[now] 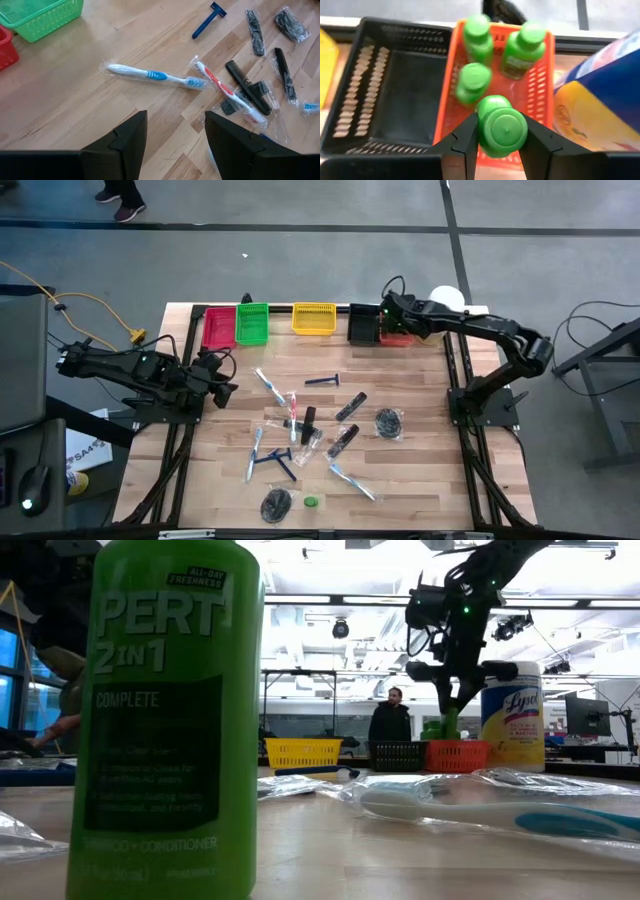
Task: Pick & Place Travel size toiletries
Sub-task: Put the green shampoo bottle into the orange bin
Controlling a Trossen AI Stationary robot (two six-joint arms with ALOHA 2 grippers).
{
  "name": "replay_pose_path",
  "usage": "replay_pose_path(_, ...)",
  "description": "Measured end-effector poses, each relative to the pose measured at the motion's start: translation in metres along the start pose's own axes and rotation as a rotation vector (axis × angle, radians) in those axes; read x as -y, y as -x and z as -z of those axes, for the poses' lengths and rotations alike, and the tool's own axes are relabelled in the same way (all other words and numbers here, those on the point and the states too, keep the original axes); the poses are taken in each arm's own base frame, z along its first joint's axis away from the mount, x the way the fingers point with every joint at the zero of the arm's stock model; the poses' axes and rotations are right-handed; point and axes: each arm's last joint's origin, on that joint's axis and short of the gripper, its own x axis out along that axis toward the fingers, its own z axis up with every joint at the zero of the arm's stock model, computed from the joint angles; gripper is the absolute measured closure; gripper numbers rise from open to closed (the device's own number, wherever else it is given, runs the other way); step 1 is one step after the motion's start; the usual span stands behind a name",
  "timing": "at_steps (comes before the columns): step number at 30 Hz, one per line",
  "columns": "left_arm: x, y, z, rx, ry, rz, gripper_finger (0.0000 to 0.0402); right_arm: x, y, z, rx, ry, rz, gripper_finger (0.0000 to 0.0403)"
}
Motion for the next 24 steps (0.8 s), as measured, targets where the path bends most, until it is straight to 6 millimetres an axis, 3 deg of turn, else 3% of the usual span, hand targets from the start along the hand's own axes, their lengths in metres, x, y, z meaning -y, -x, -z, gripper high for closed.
replay_pose_path(5,0.000,0.000,0.000,0.000,0.000,0.000,0.0209,0.001,-0.004,-0.001,-0.012,-0.015,0.011,0.0298)
replay_pose_path(15,0.000,0.000,0.000,-0.001,0.000,0.000,0.0209,-0.008,-0.034,0.008,-0.060,0.047,0.083,0.0298)
replay_pose_path(24,0.000,0.000,0.000,-0.004,0.003,0.002,0.0209,-0.004,-0.039,-0.002,0.001,-0.071,0.099,0.0297)
